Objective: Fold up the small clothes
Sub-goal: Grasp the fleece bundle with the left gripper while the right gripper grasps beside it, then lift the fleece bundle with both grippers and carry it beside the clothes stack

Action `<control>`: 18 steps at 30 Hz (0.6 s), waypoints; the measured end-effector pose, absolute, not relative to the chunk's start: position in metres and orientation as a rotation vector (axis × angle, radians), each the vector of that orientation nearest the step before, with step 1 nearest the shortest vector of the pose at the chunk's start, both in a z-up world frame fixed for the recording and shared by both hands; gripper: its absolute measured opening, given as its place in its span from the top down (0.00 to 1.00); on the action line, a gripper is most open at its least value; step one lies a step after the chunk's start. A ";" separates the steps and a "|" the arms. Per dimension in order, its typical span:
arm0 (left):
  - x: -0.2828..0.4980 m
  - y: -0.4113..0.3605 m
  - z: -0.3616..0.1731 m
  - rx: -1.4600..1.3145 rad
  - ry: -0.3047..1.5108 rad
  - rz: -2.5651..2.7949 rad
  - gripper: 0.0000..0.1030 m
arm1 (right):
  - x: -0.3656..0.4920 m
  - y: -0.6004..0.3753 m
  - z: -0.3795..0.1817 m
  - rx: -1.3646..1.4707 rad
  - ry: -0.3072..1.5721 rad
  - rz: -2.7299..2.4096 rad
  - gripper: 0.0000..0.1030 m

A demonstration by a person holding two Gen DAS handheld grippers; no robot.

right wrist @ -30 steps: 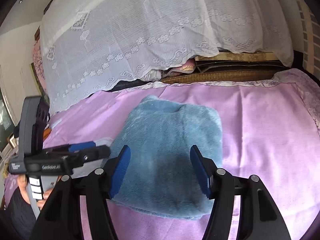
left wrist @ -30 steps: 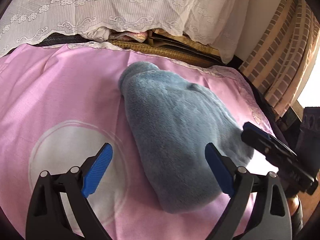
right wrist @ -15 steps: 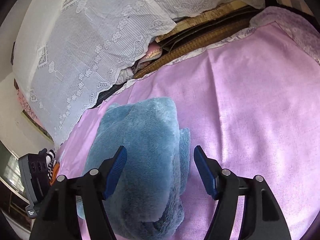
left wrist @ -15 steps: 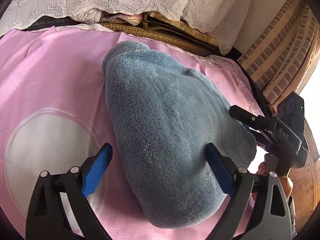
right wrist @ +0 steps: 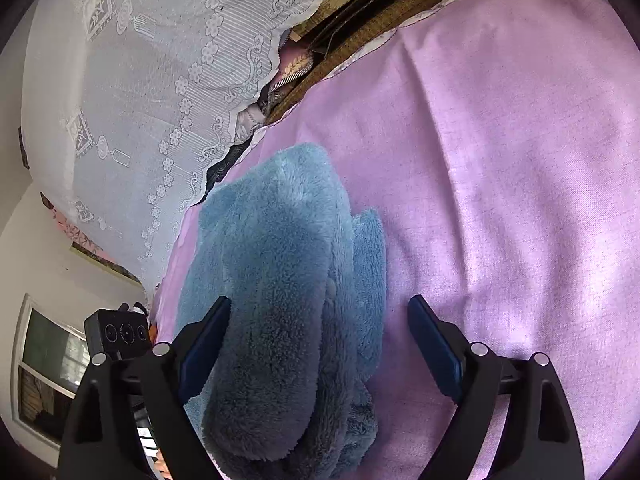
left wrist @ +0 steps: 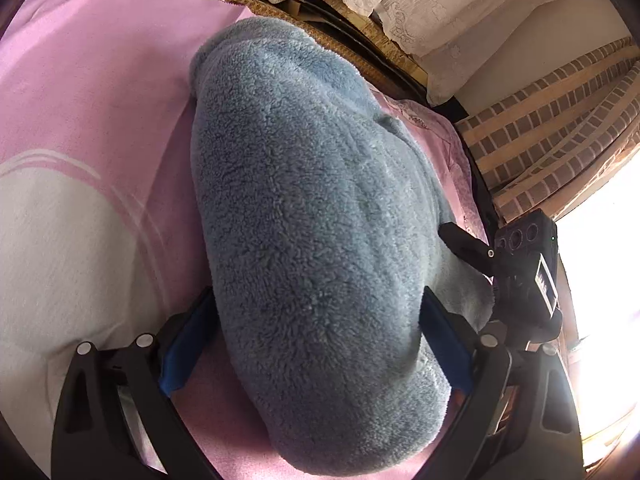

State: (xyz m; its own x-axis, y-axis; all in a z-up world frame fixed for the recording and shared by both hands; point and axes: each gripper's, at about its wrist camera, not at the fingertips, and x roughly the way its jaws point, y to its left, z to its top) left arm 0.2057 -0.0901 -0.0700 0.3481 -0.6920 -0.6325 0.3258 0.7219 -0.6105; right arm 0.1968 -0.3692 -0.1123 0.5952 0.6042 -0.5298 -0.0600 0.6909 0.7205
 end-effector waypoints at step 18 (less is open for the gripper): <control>0.204 -0.111 -0.075 -0.288 0.953 -0.681 0.04 | 0.213 -0.346 -0.111 0.584 0.824 0.481 0.10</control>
